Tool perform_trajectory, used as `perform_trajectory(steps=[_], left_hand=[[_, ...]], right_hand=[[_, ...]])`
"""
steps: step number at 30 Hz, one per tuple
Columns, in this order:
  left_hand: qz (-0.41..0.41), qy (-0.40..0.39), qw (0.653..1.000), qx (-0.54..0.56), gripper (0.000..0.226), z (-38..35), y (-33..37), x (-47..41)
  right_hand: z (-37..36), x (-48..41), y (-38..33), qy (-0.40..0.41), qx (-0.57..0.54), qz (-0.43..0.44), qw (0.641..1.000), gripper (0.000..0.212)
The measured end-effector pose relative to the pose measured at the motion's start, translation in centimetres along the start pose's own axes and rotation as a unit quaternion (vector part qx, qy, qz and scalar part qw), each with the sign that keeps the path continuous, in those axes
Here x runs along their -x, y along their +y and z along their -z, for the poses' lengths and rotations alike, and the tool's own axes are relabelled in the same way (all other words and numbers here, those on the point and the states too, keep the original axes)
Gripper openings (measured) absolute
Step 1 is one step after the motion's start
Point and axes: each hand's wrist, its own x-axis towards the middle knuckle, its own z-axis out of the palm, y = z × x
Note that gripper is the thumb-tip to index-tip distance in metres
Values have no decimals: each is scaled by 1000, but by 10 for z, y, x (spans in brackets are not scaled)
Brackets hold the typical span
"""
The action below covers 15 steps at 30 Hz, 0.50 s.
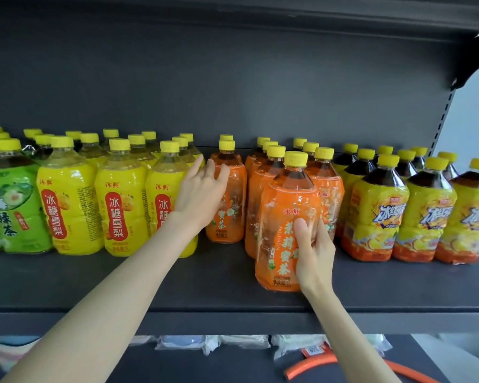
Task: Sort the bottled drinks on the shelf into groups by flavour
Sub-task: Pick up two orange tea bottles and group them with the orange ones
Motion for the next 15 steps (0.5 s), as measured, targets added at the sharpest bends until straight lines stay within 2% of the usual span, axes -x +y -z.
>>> perform_trajectory(steps=[4, 6, 9, 15], left_hand=[[3, -9, 1000, -20, 70, -5, 2, -9], [4, -11, 999, -30, 69, -5, 3, -11], [0, -16, 999, -48, 60, -1, 7, -14], [13, -40, 998, -56, 50, 4, 17, -18]], right_hand=[[-1, 0, 1, 3, -1, 2, 1000, 69], [-1, 0, 1, 2, 0, 0, 1000, 71], [-2, 0, 1, -1, 3, -3, 1000, 68], [-1, 1, 2, -2, 9, 1, 1000, 47]])
